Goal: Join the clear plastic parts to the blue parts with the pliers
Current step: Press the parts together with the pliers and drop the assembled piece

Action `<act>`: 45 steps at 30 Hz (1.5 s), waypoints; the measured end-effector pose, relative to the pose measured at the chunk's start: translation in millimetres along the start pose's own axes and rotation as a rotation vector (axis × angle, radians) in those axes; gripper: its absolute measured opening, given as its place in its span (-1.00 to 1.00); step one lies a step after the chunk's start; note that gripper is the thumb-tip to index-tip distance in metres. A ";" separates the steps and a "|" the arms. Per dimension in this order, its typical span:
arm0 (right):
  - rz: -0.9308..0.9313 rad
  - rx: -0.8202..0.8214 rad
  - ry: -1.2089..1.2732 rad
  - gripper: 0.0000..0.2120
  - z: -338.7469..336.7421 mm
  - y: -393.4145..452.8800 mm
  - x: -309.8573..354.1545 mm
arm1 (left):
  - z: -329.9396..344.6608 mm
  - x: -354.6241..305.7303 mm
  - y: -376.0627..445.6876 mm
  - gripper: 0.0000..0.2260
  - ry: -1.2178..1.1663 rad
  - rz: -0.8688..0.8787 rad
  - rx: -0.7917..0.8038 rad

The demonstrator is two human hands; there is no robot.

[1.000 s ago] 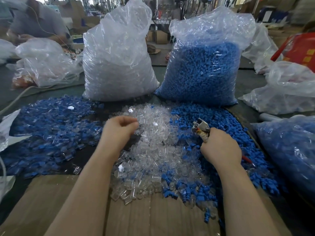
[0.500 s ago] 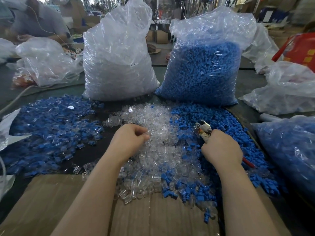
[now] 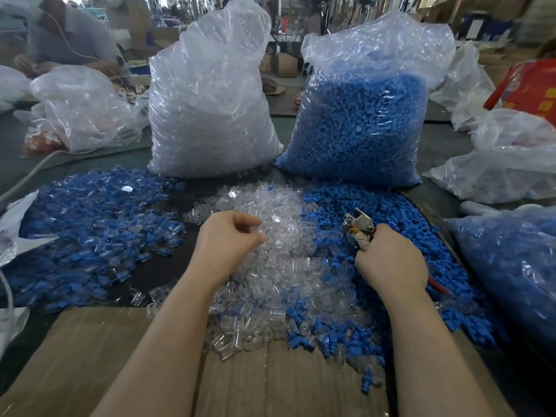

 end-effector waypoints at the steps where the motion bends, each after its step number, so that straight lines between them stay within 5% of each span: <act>1: -0.006 -0.008 0.003 -0.83 -0.5 0.3 -0.2 | -0.9 -1.8 -0.9 -0.80 -0.023 0.008 -0.006; 11: -0.160 -0.163 0.315 -0.92 -10.8 3.2 9.4 | -6.6 -15.3 -6.8 -0.88 -0.236 0.053 -0.046; 19: -0.256 -0.058 0.671 -0.90 -7.2 -5.3 31.0 | 0.5 -21.5 -8.7 -0.85 -0.336 0.036 -0.004; 26: -0.338 -0.039 0.811 -0.91 -6.0 -15.3 48.1 | 4.3 -28.5 -11.0 -0.90 -0.427 0.036 -0.090; 45: -0.382 -0.039 1.020 -0.82 -7.3 -25.7 61.1 | 17.8 -39.1 -20.7 -0.94 -0.715 -0.039 0.025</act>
Point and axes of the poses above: each hand's wrist, its own y-axis towards the middle knuckle, its own z-axis out of the palm, x = y × z, the point moved 6 cm from there along y, towards the middle knuckle, and after that the axes turned 15 degrees about y, right-handed, at the moved point
